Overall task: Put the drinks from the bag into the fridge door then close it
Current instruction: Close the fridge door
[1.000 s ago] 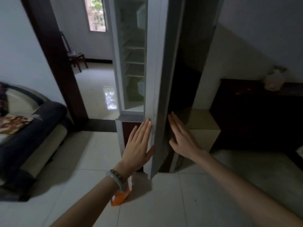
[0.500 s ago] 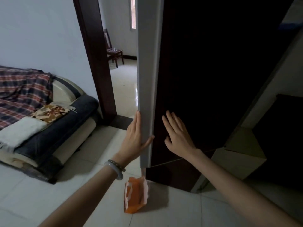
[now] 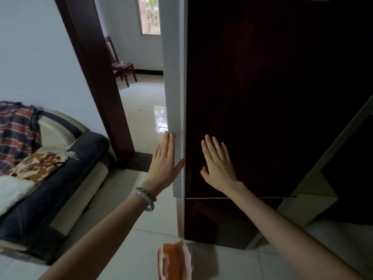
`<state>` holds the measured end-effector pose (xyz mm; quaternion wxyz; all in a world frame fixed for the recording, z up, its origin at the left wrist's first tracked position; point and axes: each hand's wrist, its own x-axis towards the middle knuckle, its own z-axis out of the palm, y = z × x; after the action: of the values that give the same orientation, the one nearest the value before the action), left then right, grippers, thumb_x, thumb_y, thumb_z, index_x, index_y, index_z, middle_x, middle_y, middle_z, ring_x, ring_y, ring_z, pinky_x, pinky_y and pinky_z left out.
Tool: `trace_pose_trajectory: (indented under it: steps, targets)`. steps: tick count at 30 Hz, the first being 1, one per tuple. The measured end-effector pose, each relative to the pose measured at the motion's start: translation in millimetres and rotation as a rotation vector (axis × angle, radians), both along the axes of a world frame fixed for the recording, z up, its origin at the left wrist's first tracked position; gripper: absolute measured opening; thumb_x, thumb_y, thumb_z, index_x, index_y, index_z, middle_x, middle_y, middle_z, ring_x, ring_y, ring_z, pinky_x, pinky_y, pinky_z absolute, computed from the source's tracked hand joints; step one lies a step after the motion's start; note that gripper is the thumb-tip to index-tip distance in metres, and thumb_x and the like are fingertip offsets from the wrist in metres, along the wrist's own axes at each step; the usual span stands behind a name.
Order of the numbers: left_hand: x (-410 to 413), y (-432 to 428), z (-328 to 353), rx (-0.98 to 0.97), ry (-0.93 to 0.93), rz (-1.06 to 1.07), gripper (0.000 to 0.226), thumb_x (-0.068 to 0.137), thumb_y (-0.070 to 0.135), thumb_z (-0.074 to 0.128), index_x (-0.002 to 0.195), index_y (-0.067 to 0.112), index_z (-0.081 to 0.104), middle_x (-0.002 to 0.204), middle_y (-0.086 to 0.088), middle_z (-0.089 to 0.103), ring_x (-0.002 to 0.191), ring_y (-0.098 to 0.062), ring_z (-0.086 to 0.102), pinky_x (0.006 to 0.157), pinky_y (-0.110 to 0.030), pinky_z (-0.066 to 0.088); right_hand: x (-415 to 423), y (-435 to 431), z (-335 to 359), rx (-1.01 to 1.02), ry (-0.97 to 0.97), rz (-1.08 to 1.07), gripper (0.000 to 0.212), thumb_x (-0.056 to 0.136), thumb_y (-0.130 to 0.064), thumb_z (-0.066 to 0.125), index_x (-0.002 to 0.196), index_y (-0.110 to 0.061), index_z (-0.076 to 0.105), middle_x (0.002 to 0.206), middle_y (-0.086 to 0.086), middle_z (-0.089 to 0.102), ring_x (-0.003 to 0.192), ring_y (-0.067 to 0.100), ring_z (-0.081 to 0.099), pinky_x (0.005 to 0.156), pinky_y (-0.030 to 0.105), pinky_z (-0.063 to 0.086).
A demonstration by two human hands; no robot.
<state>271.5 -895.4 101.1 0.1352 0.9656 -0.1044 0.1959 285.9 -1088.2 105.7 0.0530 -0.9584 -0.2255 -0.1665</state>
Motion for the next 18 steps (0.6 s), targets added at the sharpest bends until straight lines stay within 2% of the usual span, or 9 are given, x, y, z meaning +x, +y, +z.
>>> trace_pose_trajectory:
  steps: [4, 9, 18]
  targets:
    - [45, 9, -5, 0.103, 0.042, -0.027, 0.078, 0.09, 0.059, 0.011, 0.145, 0.007, -0.01, 0.153, -0.011, -0.016, 0.141, -0.022, -0.014, 0.115, -0.037, 0.0, 32, 6, 4, -0.031, 0.012, -0.065, 0.085, 0.081, -0.022, 0.061, 0.147, -0.006, 0.01, 0.157, 0.011, 0.007, 0.143, 0.025, 0.0, 0.115, 0.044, 0.0]
    - [81, 9, -19, 0.243, 0.066, -0.108, 0.076, 0.092, 0.058, 0.017, 0.146, 0.007, 0.0, 0.154, -0.01, -0.008, 0.142, -0.024, -0.009, 0.116, -0.044, 0.006, 60, 14, 2, -0.072, 0.036, -0.154, 0.092, 0.082, -0.027, 0.061, 0.146, -0.009, -0.003, 0.156, 0.008, -0.005, 0.143, 0.024, -0.007, 0.115, 0.044, -0.005]
    - [85, 9, -28, 0.312, 0.055, -0.088, 0.077, 0.093, 0.055, 0.026, 0.146, 0.003, 0.004, 0.155, -0.015, -0.001, 0.142, -0.029, -0.001, 0.114, -0.044, 0.007, 60, 14, -2, -0.111, 0.024, -0.179, 0.091, 0.08, -0.023, 0.063, 0.148, -0.008, 0.003, 0.157, 0.009, -0.002, 0.144, 0.025, -0.004, 0.116, 0.048, 0.001]
